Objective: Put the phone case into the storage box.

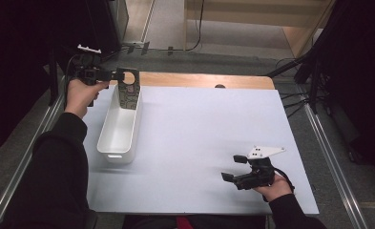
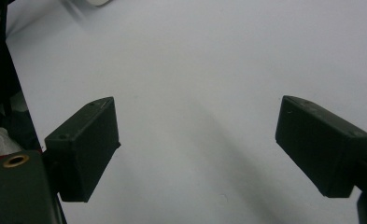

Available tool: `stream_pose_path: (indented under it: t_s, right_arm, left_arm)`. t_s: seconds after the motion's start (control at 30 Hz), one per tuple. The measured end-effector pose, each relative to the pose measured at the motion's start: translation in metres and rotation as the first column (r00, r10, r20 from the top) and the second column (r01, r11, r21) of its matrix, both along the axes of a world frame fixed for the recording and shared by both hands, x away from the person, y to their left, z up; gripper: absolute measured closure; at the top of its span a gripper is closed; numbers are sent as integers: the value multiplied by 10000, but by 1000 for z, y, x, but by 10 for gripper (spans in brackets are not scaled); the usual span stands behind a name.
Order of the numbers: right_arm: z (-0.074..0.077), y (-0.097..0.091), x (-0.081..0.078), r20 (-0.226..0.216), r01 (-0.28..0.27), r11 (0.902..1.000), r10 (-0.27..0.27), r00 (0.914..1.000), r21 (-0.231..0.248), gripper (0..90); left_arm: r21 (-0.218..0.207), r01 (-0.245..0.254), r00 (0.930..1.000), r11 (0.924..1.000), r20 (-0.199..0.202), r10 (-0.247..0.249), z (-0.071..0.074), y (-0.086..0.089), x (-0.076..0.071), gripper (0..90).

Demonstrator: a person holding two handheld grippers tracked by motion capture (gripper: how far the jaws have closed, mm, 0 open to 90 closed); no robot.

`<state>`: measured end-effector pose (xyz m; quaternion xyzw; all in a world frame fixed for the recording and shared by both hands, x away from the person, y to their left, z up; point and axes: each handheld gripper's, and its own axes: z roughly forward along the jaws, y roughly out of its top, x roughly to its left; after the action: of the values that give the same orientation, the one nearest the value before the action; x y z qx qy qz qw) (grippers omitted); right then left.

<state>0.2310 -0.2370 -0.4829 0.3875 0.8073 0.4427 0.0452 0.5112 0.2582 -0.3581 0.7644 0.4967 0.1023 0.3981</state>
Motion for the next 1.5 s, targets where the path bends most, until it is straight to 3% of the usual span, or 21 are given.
stream_pose_path:
  t_s: [0.5, 0.83, 1.03, 1.2, 1.3, 1.5]
  right_arm:
    - [2, 2, 5, -47, -51, 10000, 51, 10000, -6, 126]
    - [3, 2, 8, -19, -65, 10000, 65, 10000, 46, 126]
    - [4, 2, 8, -28, -42, 10000, 42, 10000, 58, 126]
    - [5, 2, 9, -42, -90, 9999, 90, 10000, 62, 126]
    - [6, 2, 9, -45, -102, 9999, 102, 9999, 82, 126]
    - [6, 4, 10, -38, -175, 9998, 175, 9998, 38, 126]
  left_arm:
    - [-63, 882, 9959, 9961, -216, -883, 14, -1, -22, 342]
    - [-201, 1594, 9872, 9870, 103, -1592, 26, -9, -42, 341]
    - [-192, 2078, 9778, 9780, 324, -2071, 32, -16, -56, 341]
    - [-228, 2319, 9719, 9725, 460, -2307, 33, -21, -67, 341]
    - [-258, 2202, 9754, 9751, 201, -2197, 32, -23, -71, 341]
    - [-368, 2618, 9644, 9644, 477, -2600, 28, -28, -82, 341]
